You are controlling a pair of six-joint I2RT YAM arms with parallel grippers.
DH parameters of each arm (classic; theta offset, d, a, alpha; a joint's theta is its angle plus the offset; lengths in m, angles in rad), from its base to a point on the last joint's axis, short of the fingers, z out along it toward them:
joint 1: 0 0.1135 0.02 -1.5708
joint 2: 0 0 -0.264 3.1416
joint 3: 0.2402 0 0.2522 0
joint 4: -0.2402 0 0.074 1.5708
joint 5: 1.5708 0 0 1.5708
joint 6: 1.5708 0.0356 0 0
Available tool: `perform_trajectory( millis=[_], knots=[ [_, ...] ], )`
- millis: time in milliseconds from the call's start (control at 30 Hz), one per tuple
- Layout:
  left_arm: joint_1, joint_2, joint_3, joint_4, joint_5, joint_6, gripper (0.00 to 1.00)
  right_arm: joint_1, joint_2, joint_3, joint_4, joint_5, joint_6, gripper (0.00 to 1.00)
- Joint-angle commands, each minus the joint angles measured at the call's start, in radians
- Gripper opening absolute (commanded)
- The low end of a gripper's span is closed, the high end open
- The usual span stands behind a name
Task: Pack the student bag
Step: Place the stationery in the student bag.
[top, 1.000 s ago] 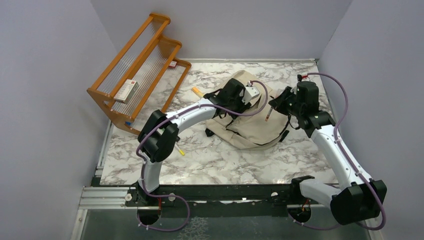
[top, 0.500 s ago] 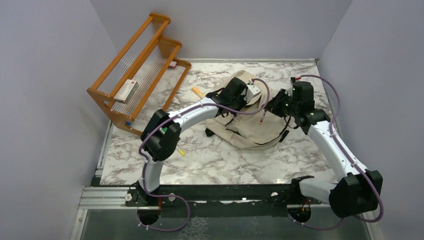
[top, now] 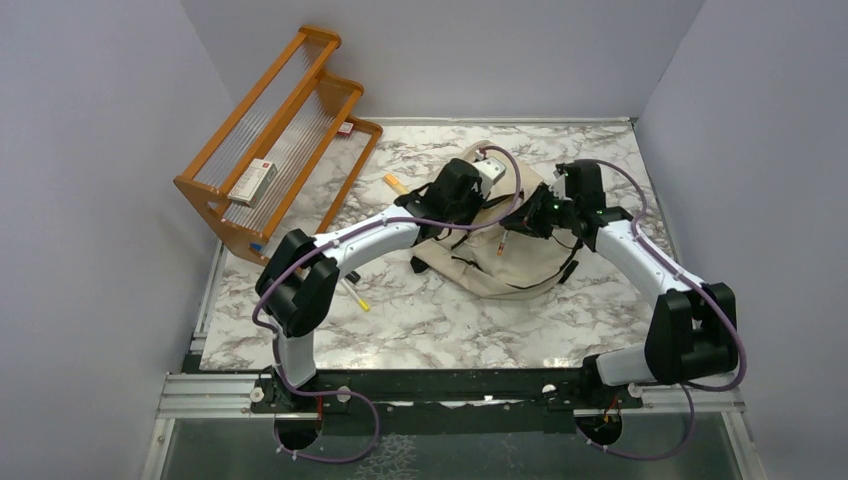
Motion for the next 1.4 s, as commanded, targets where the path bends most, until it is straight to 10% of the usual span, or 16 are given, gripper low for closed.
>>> perform_trajectory(
  millis=[0, 633, 1367],
  knots=[
    [-0.002, -0.081, -0.038, 0.128, -0.026, -0.092, 0.00, 0.000, 0.056, 0.029, 0.082, -0.094, 0.047, 0.00],
    [-0.022, -0.091, -0.042, 0.172, 0.046, -0.109, 0.00, 0.004, 0.276, 0.100, 0.210, -0.193, 0.147, 0.01],
    [-0.044, -0.066, -0.050, 0.134, 0.066, -0.122, 0.00, 0.037, 0.432, 0.175, 0.445, 0.083, 0.235, 0.09]
  ],
)
